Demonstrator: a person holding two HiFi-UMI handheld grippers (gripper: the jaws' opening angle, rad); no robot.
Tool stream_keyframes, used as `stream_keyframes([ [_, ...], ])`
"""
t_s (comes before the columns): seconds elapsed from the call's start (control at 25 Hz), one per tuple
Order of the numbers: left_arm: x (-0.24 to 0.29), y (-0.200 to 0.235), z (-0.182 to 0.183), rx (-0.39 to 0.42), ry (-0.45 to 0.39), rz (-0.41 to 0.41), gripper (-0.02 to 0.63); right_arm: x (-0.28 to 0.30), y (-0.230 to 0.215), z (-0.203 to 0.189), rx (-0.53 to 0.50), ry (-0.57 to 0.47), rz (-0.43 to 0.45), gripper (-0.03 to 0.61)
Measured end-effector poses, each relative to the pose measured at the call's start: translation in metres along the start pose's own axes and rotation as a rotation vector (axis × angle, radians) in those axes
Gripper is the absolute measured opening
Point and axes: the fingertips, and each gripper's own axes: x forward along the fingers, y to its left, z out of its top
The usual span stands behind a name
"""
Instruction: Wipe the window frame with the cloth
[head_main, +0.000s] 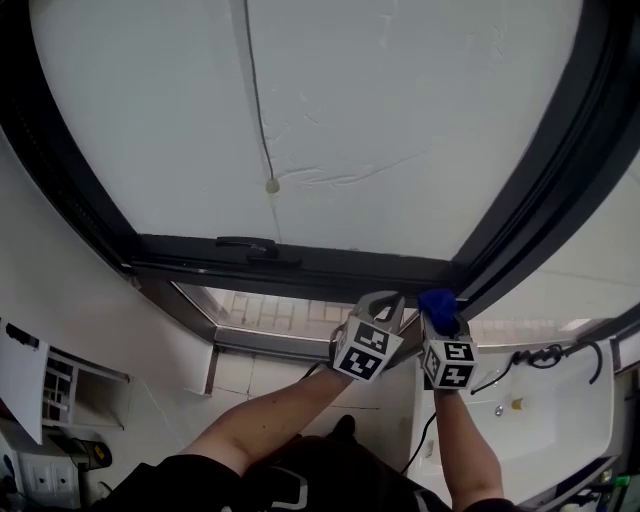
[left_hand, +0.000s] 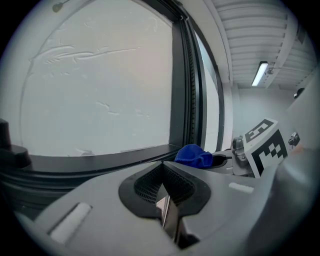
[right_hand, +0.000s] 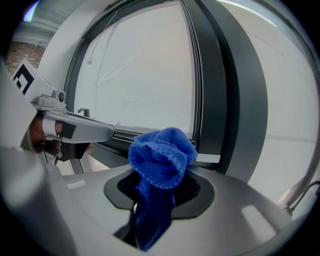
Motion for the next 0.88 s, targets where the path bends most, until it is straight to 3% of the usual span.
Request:
stream_keyframes([
  [0.4, -0.043, 0.043, -0.011, -0.007, -0.010, 0.071, -0.009, 0.010, 0.049, 0.009, -0.031, 0.012, 0.103, 0.143],
  [0.88, -0.107, 0.101, -0.030, -0.095, -0.023, 0.213, -0.009, 0.024, 0.118, 0.020, -0.008, 0.012, 0.207, 0.143],
])
